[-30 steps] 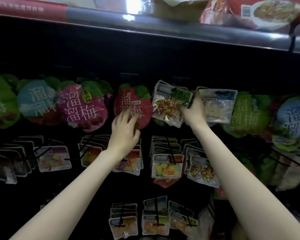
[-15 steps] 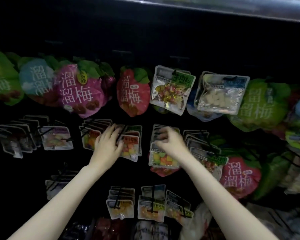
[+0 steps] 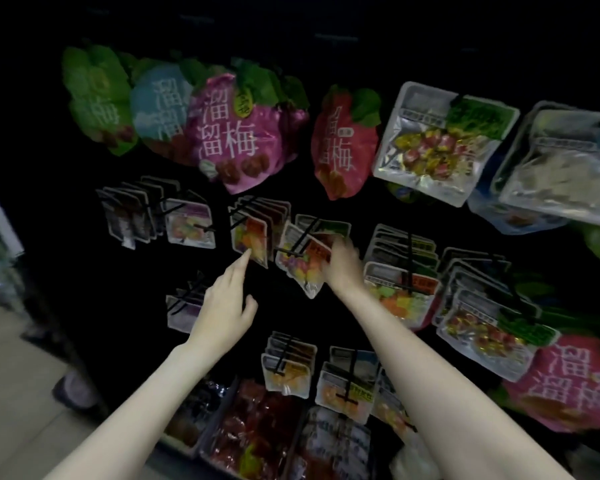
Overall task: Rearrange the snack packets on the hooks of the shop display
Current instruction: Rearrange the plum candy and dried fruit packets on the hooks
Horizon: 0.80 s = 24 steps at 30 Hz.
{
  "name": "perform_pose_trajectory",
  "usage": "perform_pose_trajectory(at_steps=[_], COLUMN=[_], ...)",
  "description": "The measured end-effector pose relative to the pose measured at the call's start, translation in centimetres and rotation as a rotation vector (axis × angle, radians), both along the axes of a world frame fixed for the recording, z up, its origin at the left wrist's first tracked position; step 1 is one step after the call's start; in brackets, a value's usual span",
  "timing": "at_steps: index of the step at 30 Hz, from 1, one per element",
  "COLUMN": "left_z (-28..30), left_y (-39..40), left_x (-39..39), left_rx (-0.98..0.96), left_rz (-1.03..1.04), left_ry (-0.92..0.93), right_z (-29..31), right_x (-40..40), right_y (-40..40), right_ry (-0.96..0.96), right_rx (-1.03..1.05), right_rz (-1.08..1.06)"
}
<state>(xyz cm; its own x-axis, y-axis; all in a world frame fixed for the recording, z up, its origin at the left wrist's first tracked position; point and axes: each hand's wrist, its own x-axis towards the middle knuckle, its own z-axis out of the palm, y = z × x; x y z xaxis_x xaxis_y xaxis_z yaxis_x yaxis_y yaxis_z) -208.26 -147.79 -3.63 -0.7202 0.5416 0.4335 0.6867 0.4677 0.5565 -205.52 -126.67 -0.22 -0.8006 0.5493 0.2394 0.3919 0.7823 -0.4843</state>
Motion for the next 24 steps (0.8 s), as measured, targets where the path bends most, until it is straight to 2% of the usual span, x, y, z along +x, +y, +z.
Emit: perform_pose_trajectory(at_steps=[4, 8, 11, 13, 15, 19, 22, 24], left_z=[-0.1, -0.5, -0.9, -0.9, -0.9, -0.7, -0.5, -0.3], left_y=[-1.4, -2.2, -1.9, -0.9, 0.6, 3.3, 4.8, 5.2], left_x=[-0.7, -2.2, -3.9, -5.3, -7.1, -10.3, -12.1, -12.9], left_rx=[-0.004, 0.002, -0.063, -0.166, -0.359, -0.726, -0.838, -0.844], left_rz=[0.047, 0.042, 0.006, -0.029, -0.030, -0.010, -0.007, -0.024], left_ry=[-0.014, 0.005, 0.047, 0.098, 0.175, 0.339, 0.430, 0.391], right_z=[-0.8, -2.1, -1.8, -1.7, -2.4, -4.2, -4.7, -4.8], right_x=[0.4, 2.8, 3.9, 4.1, 4.1, 3.7, 2.7, 2.0], right_y=[-1.2, -3.0, -4.1, -5.0, -5.7, -5.7, -5.7, -6.1], right_ry=[0.222, 0.312, 0.390, 0.355, 0.260, 0.159, 0.156, 0.171], right_rx=[-0.156, -0.009, 0.074, 0.145, 0.158, 0.085, 0.055, 0.035], right_rz=[0.066, 0.232, 0.249, 0.286, 0.279, 0.101, -0.009, -0.064])
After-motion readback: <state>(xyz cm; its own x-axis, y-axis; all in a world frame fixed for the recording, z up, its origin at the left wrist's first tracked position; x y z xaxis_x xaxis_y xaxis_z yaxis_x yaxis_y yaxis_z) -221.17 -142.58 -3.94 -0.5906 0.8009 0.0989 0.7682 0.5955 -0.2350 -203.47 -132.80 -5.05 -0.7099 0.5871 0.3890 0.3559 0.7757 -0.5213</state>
